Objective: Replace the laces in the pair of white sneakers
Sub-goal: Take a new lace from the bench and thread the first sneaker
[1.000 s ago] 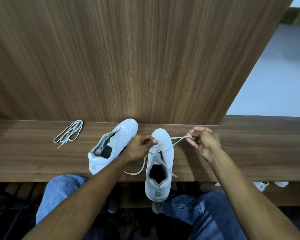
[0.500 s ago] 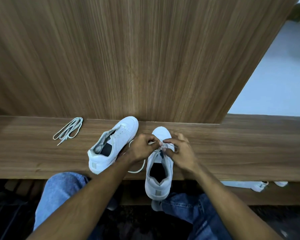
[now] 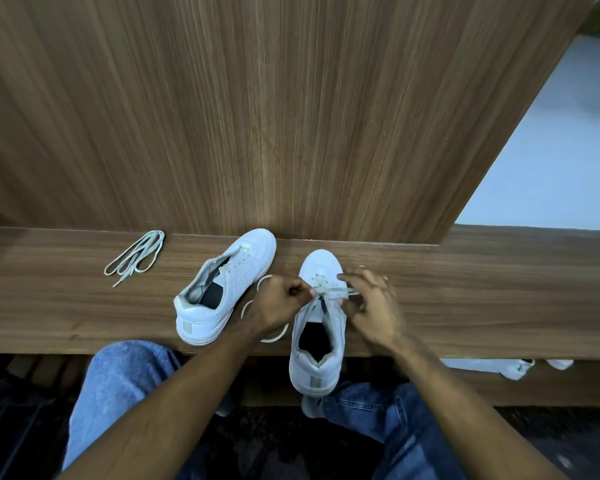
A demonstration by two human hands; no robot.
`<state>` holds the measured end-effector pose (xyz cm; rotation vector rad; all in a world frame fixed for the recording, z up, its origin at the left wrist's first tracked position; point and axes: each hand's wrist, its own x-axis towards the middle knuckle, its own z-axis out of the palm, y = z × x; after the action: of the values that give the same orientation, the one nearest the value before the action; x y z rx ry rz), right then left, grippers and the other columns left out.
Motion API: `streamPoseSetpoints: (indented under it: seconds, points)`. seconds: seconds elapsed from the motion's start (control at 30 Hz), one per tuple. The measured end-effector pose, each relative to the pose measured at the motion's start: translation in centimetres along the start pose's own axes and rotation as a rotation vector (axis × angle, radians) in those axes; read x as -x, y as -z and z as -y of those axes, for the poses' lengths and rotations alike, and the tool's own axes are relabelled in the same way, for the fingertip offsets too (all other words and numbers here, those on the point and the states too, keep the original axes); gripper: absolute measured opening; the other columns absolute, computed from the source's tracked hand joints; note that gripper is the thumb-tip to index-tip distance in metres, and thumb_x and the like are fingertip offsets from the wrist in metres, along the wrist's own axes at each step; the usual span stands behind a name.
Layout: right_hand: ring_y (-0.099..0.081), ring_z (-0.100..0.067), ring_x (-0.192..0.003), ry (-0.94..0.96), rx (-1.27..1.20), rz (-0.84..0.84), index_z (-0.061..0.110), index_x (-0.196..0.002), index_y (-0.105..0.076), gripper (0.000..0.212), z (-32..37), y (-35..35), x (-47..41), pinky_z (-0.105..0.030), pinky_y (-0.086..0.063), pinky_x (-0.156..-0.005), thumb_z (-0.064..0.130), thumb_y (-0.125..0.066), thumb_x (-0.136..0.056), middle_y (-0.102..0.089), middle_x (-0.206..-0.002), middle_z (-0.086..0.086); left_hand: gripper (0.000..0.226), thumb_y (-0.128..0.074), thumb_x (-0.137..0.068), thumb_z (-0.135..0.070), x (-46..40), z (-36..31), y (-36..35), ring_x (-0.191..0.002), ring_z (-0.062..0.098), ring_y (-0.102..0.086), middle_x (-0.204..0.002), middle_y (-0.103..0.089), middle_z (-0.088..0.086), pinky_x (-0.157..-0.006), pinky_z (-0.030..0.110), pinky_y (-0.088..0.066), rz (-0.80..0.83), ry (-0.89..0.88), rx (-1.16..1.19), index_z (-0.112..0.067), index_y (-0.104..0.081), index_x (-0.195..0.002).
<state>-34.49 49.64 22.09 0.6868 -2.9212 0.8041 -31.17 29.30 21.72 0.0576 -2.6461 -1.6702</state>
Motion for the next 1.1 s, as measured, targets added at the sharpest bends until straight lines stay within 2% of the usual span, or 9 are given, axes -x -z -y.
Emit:
streamPoseSetpoints:
  seconds: [0.1,0.23,0.3,0.37,0.43,0.5,0.63,0.93,1.1]
  points:
    - [-0.054,-0.022,-0.116,0.135,0.031,0.012,0.022,-0.116,-0.068,0.035,2.4,-0.9,-0.2,-0.047,-0.028,-0.111,0.032,-0.052,-0.086,-0.067,-0.115,0.000,0.016,-0.066,-0.085,-0.026,0.1,-0.2,-1.0,-0.071,0.003,-0.064,-0.075,-0.073,-0.005,-0.075,0.033,-0.053,0.020,-0.044,-0.024,-0.015,-0.076,-0.080]
    - [-0.059,-0.022,-0.092,0.100,0.043,-0.061,0.024,-0.097,-0.075,0.023,2.5,-1.5,-0.6,-0.034,-0.041,-0.085,0.028,-0.053,-0.089,-0.071,-0.090,0.003,0.011,-0.069,-0.074,-0.037,0.6,0.6,-1.3,-0.072,0.010,-0.066,-0.073,-0.071,-0.008,-0.074,0.038,-0.055,-0.011,0.007,-0.034,-0.028,-0.071,-0.081]
    - [-0.060,-0.022,-0.089,0.029,-0.035,-0.052,0.025,-0.090,-0.074,0.016,1.9,-1.6,-0.6,-0.033,-0.045,-0.078,0.028,-0.058,-0.091,-0.069,-0.084,0.006,0.011,-0.075,-0.075,-0.033,1.0,1.0,-1.1,-0.073,0.009,-0.066,-0.073,-0.068,-0.010,-0.073,0.033,-0.055,-0.014,0.071,-0.087,-0.033,-0.067,-0.081]
    - [-0.061,-0.022,-0.082,-0.001,-0.101,-0.024,0.024,-0.083,-0.072,0.017,1.7,-1.6,-0.4,-0.034,-0.048,-0.073,0.032,-0.059,-0.091,-0.065,-0.075,0.010,0.005,-0.075,-0.080,-0.029,1.2,1.4,-1.0,-0.068,0.002,-0.064,-0.071,-0.068,-0.012,-0.067,0.025,-0.051,-0.039,0.093,-0.146,-0.026,-0.071,-0.080]
    - [-0.061,-0.019,-0.080,0.003,-0.108,0.003,0.025,-0.086,-0.073,0.017,2.0,-1.4,0.0,-0.035,-0.049,-0.072,0.035,-0.059,-0.089,-0.068,-0.076,0.009,0.015,-0.071,-0.084,-0.022,1.2,1.5,-1.0,-0.054,-0.002,-0.057,-0.060,-0.065,-0.013,-0.059,0.023,-0.045,-0.076,0.131,-0.105,-0.023,-0.071,-0.069]
    - [-0.060,-0.017,-0.083,0.020,-0.061,0.007,0.025,-0.089,-0.074,0.014,2.3,-1.4,0.2,-0.034,-0.048,-0.073,0.031,-0.062,-0.088,-0.070,-0.082,0.006,0.029,-0.067,-0.085,-0.009,1.3,1.3,-1.1,-0.045,0.003,-0.052,-0.049,-0.060,-0.010,-0.054,0.023,-0.043,-0.087,0.260,0.098,-0.021,-0.067,-0.058]
    - [-0.057,-0.015,-0.094,0.040,0.122,-0.034,0.024,-0.091,-0.074,0.017,3.6,-1.5,0.1,-0.030,-0.044,-0.069,0.030,-0.059,-0.087,-0.070,-0.090,0.006,0.030,-0.057,-0.088,0.006,1.5,0.0,-0.8,-0.032,0.005,-0.043,-0.039,-0.049,-0.003,-0.037,0.014,-0.034,-0.046,0.427,0.374,-0.008,-0.058,-0.061]
    - [-0.054,-0.018,-0.103,0.132,0.345,0.056,0.023,-0.096,-0.073,0.026,4.9,-1.6,-0.6,-0.029,-0.039,-0.071,0.033,-0.049,-0.090,-0.066,-0.099,0.003,0.026,-0.058,-0.086,0.008,1.5,-0.3,-0.7,-0.032,0.004,-0.043,-0.040,-0.050,-0.002,-0.035,0.013,-0.032,-0.067,0.464,0.470,-0.005,-0.058,-0.063]
    - [-0.057,-0.021,-0.090,0.135,0.316,-0.011,0.020,-0.082,-0.073,0.019,4.9,-2.2,-0.3,-0.029,-0.036,-0.066,0.028,-0.057,-0.087,-0.065,-0.085,0.000,0.021,-0.059,-0.094,-0.016,1.7,-0.5,-0.2,-0.050,0.013,-0.047,-0.056,-0.056,0.002,-0.044,0.018,-0.036,0.004,0.538,0.561,-0.012,-0.060,-0.073]
